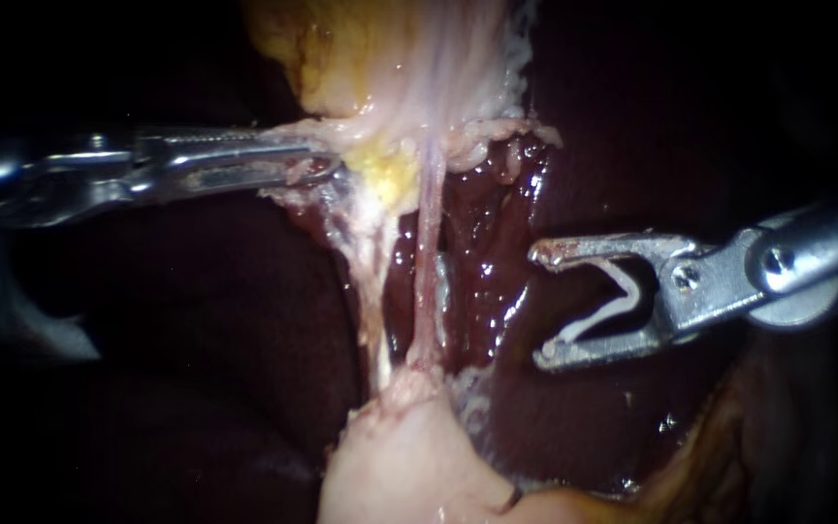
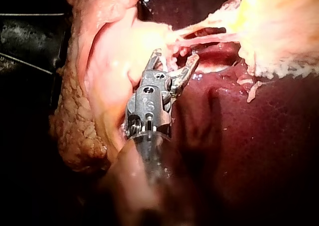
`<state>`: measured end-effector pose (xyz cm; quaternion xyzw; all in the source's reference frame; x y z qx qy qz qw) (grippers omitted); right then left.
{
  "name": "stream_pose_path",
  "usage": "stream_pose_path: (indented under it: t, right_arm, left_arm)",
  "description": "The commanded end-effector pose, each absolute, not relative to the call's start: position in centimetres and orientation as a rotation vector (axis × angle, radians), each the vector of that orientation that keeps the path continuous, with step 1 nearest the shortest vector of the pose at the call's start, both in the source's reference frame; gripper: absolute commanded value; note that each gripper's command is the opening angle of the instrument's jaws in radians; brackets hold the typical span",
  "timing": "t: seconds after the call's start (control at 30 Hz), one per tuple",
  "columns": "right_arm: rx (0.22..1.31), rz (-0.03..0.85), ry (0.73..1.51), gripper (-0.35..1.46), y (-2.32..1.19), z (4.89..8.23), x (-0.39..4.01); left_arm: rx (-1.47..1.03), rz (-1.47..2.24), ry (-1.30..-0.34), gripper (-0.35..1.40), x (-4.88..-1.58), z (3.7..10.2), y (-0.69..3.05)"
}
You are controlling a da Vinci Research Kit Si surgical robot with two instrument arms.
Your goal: Grabbing gallbladder
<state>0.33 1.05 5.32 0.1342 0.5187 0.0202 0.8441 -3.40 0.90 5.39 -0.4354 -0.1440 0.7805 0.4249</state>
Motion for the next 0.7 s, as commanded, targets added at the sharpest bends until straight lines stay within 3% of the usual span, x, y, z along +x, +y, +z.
stream_pose_path:
  t: [0.03, 0.3, 0.7]
  right_arm:
    - [0.284, 0.042, 1.095, 0.50, 1.05, 5.32, 0.32]
    - [0.283, 0.043, 1.095, 0.50, 1.05, 5.32, 0.32]
    - [0.284, 0.042, 1.095, 0.50, 1.05, 5.31, 0.32]
  left_arm:
    - [-1.089, 1.947, -0.363, -0.35, -3.35, 5.32, 0.96]
    - [-1.076, 1.902, -0.361, -0.35, -3.03, 4.88, 1.23]
    - [-1.070, 1.894, -0.348, -0.35, -3.03, 4.88, 1.22]
